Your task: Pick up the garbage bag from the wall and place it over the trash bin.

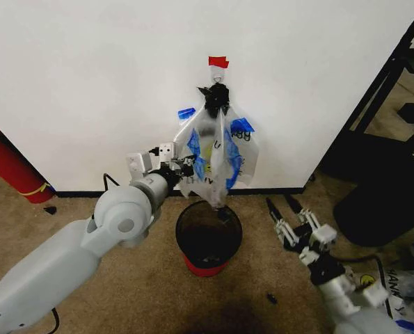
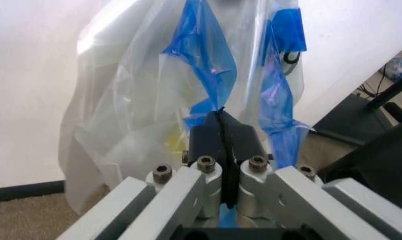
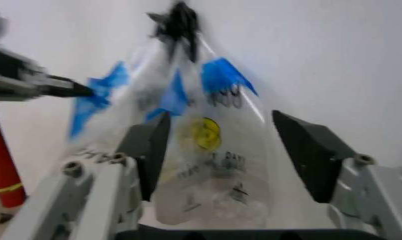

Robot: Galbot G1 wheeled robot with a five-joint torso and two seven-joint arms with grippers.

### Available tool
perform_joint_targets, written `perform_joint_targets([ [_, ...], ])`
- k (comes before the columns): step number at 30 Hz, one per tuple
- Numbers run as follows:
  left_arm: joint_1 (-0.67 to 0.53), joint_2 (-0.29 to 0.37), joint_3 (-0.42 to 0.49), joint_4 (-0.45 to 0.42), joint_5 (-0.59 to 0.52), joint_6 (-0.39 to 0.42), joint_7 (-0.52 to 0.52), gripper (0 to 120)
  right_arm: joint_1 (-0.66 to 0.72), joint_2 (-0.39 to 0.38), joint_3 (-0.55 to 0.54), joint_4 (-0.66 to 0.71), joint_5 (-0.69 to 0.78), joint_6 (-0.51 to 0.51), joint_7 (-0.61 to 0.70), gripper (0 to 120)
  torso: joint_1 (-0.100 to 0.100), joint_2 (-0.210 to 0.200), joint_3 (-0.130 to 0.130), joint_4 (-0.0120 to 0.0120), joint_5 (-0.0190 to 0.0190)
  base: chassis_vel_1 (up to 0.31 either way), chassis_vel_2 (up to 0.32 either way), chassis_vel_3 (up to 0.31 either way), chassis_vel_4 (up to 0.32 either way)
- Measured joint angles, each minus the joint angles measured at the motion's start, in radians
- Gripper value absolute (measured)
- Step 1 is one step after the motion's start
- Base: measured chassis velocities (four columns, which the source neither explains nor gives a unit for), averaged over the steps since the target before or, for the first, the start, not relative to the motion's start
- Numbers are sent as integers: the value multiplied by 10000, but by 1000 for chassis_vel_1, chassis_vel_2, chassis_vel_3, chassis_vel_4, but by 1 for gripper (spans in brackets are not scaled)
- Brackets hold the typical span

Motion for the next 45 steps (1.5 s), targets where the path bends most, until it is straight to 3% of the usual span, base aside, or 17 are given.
perform_joint_targets([
  [2,-78,-53,103,66,1,0,2,0,382,-103,-114,-283,188,-160,30,68,1,0,0,5,0,0,0,0,0],
  [4,-233,-180,307,173,5,0,5,0,1191,-234,-438,-788,412,-417,108,77,1,0,0,-5,-3,0,0,0,0],
  [10,-328,-230,510,211,28,3,-4,0,3173,-149,-1963,-1787,850,-1006,301,97,1,0,1,4,-2,0,0,0,0],
  [16,-402,-217,514,207,29,5,-14,0,4150,329,-3016,-2489,753,-1263,451,100,1,0,1,0,-2,0,0,0,0],
  [24,-506,-252,625,202,17,15,-18,0,4790,697,-3566,-3215,795,-1444,840,77,1,0,0,-2,-3,0,0,0,0],
  [32,-664,-331,798,255,-3,15,-17,0,5505,1358,-4242,-4186,1353,-1693,1077,38,1,0,0,0,-2,0,0,0,0],
  [43,-670,-325,783,250,-17,-12,-57,0,5170,1231,-4113,-3595,1067,-1623,1301,0,0,0,0,-1,-1,0,0,0,0],
  [45,-596,-303,721,223,-17,-17,-78,0,5035,1201,-4019,-3345,950,-1598,1369,0,1,0,0,-1,-1,0,0,0,0],
])
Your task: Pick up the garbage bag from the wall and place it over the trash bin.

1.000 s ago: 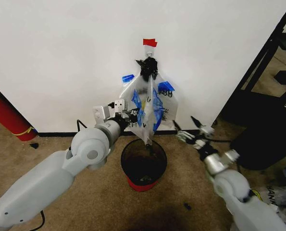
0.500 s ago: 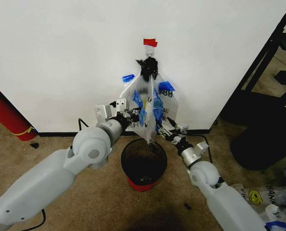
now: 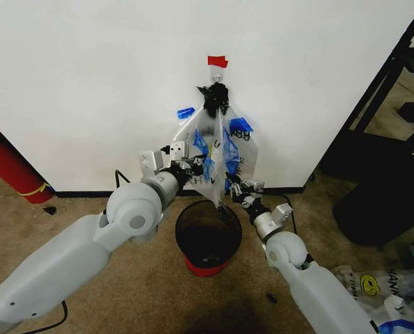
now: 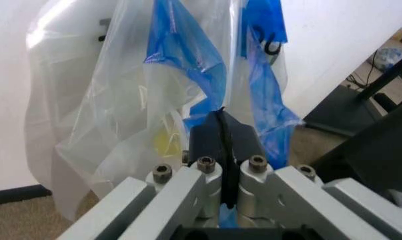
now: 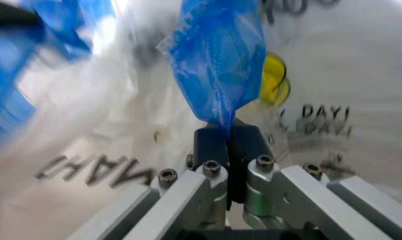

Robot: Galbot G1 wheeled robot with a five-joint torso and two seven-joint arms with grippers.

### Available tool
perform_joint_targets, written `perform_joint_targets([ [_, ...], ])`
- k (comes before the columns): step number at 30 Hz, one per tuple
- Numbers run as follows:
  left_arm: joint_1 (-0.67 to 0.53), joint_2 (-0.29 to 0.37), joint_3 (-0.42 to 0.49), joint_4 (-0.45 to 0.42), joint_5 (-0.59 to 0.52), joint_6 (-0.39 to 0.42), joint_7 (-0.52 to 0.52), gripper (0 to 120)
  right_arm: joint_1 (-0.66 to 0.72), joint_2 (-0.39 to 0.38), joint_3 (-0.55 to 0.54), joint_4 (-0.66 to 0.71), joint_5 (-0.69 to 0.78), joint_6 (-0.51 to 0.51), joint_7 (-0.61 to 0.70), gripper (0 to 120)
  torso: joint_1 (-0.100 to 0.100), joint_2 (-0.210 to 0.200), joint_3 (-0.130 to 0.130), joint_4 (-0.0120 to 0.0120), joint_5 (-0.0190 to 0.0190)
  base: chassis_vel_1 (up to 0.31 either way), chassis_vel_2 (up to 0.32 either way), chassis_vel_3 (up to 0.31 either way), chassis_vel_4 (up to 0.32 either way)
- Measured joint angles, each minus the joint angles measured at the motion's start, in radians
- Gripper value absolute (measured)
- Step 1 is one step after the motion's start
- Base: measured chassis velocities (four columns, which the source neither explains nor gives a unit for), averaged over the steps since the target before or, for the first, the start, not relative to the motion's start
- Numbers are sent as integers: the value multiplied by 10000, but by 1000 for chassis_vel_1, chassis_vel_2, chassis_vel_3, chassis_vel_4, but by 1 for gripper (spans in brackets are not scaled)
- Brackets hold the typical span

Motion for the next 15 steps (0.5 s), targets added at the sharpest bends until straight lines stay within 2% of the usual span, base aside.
perform_joint_targets([
  [6,377,432,-540,-569,-195,0,-41,0,-901,-363,574,1361,-475,114,17,0,-1,0,0,0,0,0,0,0,0],
  [11,1003,1207,-1500,-1565,-825,29,-78,0,-2171,-955,1274,2816,-780,277,-22,0,-2,1,-2,-1,0,0,0,0,0],
  [15,1549,1694,-2069,-2089,-1442,33,-185,0,-2958,-1195,1535,3479,-1035,321,-124,0,-2,1,-2,1,-1,0,0,0,0],
])
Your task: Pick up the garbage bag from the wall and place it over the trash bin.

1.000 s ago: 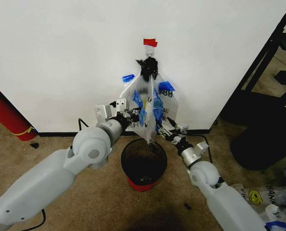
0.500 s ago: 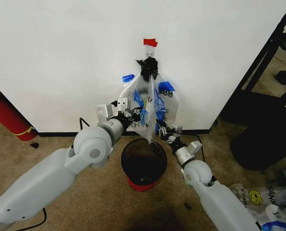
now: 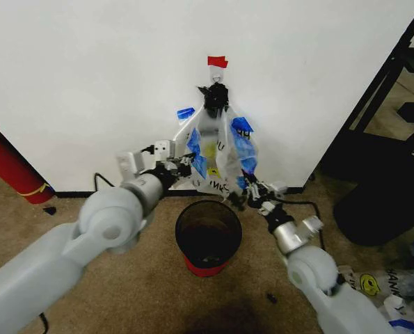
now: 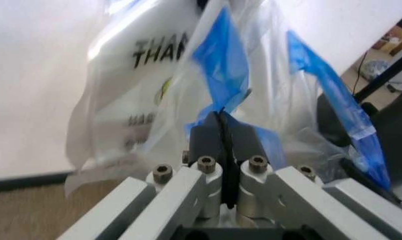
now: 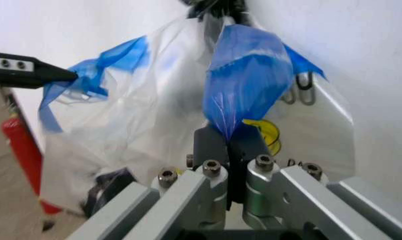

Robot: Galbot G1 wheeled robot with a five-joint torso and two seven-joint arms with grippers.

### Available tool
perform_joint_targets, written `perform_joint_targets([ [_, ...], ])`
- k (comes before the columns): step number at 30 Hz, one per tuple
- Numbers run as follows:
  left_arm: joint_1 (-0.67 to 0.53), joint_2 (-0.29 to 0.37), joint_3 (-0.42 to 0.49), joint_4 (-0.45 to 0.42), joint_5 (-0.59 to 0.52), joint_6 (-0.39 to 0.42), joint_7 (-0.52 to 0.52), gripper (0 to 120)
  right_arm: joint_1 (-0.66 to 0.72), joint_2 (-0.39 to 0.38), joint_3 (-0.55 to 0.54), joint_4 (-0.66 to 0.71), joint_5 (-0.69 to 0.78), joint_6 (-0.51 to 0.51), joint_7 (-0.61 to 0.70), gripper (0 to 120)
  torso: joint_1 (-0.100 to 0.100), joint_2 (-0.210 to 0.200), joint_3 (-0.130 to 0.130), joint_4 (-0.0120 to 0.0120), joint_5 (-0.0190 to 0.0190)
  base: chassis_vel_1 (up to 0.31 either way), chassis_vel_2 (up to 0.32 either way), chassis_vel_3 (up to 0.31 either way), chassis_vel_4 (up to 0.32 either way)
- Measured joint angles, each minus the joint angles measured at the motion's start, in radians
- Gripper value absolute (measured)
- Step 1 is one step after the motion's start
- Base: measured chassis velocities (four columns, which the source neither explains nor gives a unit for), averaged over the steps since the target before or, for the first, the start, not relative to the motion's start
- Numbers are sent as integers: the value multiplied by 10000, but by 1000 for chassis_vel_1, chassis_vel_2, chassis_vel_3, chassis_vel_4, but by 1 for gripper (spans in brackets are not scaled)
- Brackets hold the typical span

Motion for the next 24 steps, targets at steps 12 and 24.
perform_joint_targets([
  [12,2251,963,-1106,-1467,279,-10,-5,0,-2352,145,793,1056,-1541,776,-524,0,0,1,0,0,2,0,0,0,0],
  [24,2997,1195,-1529,-1513,638,-115,-167,0,-4039,419,1591,1922,-2371,1376,-705,0,2,1,2,-1,1,0,0,0,0],
])
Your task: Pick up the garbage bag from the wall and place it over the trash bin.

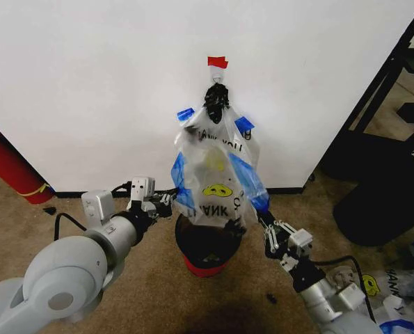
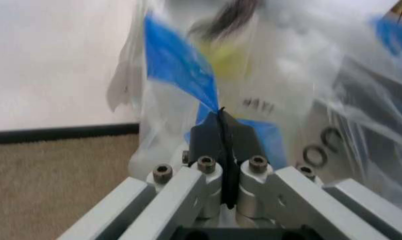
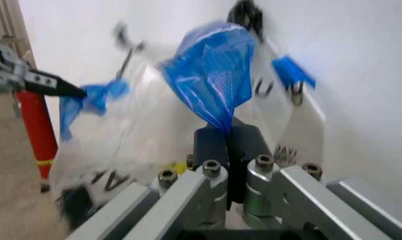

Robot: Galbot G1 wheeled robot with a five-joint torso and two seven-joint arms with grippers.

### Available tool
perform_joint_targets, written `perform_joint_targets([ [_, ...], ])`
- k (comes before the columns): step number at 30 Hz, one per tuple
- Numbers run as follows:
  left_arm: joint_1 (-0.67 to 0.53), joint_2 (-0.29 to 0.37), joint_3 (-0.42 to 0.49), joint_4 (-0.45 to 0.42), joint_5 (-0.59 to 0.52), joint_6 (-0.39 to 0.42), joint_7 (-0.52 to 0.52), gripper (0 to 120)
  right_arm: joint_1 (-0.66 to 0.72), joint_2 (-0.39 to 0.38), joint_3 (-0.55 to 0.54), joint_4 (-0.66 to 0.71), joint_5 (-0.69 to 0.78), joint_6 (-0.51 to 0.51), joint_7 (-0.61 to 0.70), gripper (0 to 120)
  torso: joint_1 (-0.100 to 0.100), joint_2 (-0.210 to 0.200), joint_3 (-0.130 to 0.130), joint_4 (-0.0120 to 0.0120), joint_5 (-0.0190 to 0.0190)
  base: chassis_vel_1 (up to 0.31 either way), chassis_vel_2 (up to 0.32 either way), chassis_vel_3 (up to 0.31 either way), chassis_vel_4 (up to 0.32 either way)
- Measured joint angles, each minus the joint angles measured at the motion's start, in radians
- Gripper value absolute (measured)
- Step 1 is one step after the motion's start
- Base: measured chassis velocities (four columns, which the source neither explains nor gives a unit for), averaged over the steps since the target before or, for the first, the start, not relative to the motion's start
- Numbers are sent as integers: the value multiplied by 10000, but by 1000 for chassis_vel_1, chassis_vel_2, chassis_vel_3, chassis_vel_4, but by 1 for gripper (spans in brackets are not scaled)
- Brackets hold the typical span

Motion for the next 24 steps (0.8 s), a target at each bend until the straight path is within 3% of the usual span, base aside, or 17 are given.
perform_joint_targets([
  [6,-57,308,-673,21,-213,-21,-24,0,-473,-43,327,742,127,-182,134,0,0,0,0,0,-1,0,0,0,0],
  [12,-560,726,-1728,31,-1650,-21,-282,0,-846,-46,900,1745,1056,-748,428,0,0,0,0,0,-1,0,0,0,0],
  [17,-1002,923,-2463,35,-2409,-110,-356,0,-1006,-87,1316,1841,1608,-1047,561,0,0,0,0,-1,1,0,0,0,0],
  [24,-1427,1083,-3004,35,-2625,-353,0,0,-789,-336,2184,1841,2429,-1368,744,0,0,0,0,0,2,0,0,0,0],
])
